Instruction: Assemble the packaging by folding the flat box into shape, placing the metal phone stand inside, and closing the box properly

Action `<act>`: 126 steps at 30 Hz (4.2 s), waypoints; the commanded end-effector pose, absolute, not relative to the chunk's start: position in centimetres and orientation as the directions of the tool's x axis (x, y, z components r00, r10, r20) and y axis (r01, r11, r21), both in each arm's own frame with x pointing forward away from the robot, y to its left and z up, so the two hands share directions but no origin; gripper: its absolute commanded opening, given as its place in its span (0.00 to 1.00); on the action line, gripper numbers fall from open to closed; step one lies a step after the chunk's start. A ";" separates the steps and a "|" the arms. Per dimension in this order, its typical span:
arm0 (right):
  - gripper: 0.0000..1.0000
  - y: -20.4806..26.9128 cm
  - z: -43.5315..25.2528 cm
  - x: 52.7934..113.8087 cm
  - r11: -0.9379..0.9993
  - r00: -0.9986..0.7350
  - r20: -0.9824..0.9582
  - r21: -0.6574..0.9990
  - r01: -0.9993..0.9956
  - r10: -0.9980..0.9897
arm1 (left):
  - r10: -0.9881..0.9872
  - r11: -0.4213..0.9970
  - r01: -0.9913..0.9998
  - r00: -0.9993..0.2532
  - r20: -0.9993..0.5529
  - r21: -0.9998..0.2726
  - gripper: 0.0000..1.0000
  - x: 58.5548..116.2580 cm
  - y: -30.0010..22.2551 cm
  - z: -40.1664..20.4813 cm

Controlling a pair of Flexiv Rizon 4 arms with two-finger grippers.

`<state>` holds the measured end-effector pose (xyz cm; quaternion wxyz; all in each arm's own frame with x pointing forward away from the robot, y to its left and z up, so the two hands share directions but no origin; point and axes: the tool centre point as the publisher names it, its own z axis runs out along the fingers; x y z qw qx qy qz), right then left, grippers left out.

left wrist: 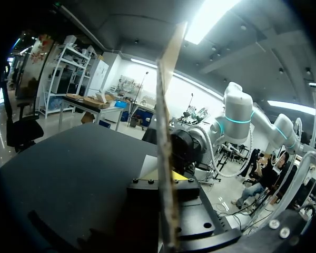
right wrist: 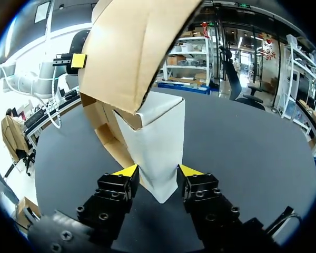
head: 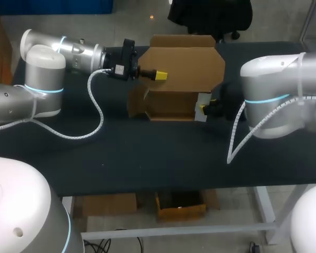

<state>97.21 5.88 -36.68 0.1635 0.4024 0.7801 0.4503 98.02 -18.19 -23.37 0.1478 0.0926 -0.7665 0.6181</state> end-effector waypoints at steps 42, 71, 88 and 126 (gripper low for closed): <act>0.24 6.8 -36.8 97.2 0.141 -0.223 -0.009 0.800 0.584 0.975 | 0.042 0.220 -0.325 -0.939 0.342 -0.920 0.00 98.0 -18.3 -23.7; 0.11 6.0 -36.8 97.0 0.036 -0.015 -0.033 0.800 0.599 0.999 | 0.042 0.220 -0.325 -0.939 0.342 -0.920 0.00 98.0 -18.3 -23.7; 0.00 5.8 -37.1 97.3 0.005 0.033 -0.033 0.786 0.619 0.999 | 0.042 0.220 -0.325 -0.939 0.342 -0.920 0.00 98.0 -18.3 -23.7; 0.00 4.8 -36.2 96.8 0.010 -0.201 0.144 0.789 0.614 0.969 | 0.014 0.303 0.007 -1.000 -0.003 -0.953 1.00 95.5 -15.2 -15.9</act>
